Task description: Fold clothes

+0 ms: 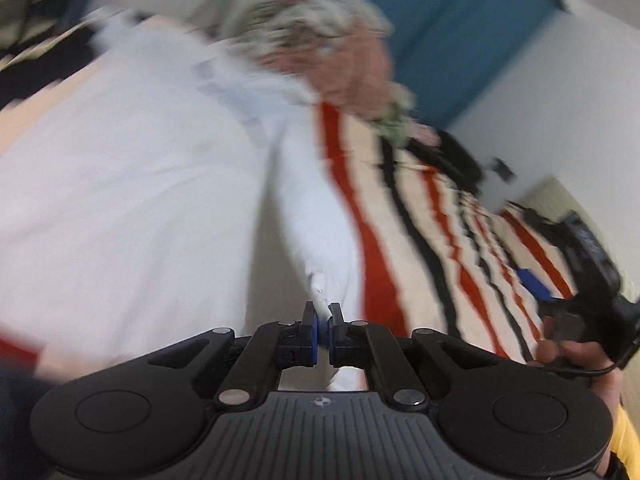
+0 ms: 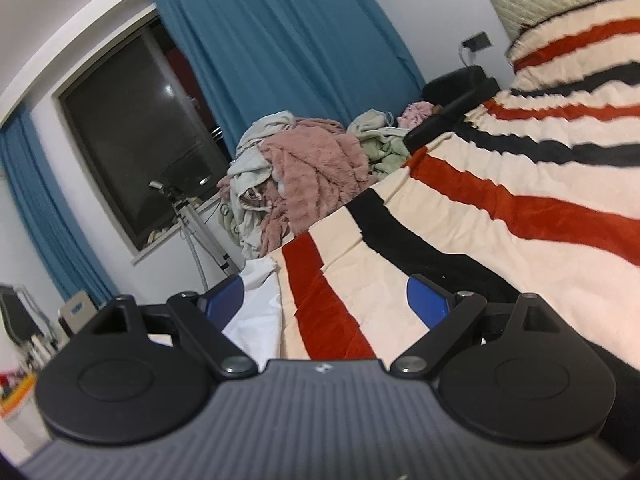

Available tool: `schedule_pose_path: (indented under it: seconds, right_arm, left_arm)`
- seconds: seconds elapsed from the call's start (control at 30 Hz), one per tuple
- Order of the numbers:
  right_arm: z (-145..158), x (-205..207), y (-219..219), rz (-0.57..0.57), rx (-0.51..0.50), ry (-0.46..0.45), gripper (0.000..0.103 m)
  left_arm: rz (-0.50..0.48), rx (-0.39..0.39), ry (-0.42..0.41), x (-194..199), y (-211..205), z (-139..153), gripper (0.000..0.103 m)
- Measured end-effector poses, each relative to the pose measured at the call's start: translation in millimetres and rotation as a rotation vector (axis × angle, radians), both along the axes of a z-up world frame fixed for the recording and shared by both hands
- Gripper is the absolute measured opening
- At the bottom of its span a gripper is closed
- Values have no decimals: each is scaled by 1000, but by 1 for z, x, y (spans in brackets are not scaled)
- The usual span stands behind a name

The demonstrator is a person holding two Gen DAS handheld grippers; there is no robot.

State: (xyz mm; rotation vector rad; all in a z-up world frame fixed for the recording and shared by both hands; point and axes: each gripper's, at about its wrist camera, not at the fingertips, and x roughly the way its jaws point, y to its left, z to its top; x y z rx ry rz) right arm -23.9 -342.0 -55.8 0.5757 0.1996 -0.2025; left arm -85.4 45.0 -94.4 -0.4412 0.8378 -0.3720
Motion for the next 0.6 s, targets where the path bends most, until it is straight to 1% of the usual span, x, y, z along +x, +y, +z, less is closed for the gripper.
schedule_pose_path:
  seconds: [0.1,0.13,0.17,0.2,0.23,0.27,0.33,0.37,0.4,0.43,0.47,0.53,0.57,0.6]
  right_arm:
    - [1,5,12,42,-39,19,91]
    - [1,7,16,61,-50,30,91]
    - [0,10,21,81,-65,41,91]
    - [0,12,26,102,-83,52,90]
    - [0,13,31,119,-101,59,90]
    - [0,14,36,132,-118,61,90]
    - [0,14,46,160,-152,64,90]
    - [0,14,51,173,-168,65,90]
    - [0,15,55,185,-185,67,90]
    - [0,16,60,196,-200,68,90]
    - [-1,16,64,206,-215,70,90]
    - [-1,18,72,227,-244,71,90]
    - [-2,18,75,234,-254,73,90]
    - [-3,20,79,241,-262,76,90]
  left_arm:
    - [24,84,36,1,9,-13,5]
    - [9,96,38,3,8,-13,5]
    - [-9,107,39,5,7,-13,8]
    - [-24,124,25,7,4,-9,18]
    - [-32,144,1,9,2,-4,38]
    - [-38,164,-25,12,0,1,47]
    - [-40,209,-99,19,-2,19,68]
    - [-41,232,-136,24,-2,29,75]
    - [-42,254,-172,29,-1,39,89]
    - [-38,276,-214,35,-1,47,98]
    - [-26,305,-260,42,1,54,101]
    - [-4,365,-310,60,0,67,103]
    - [-4,394,-321,70,3,70,103]
    - [1,400,-325,78,4,72,103]
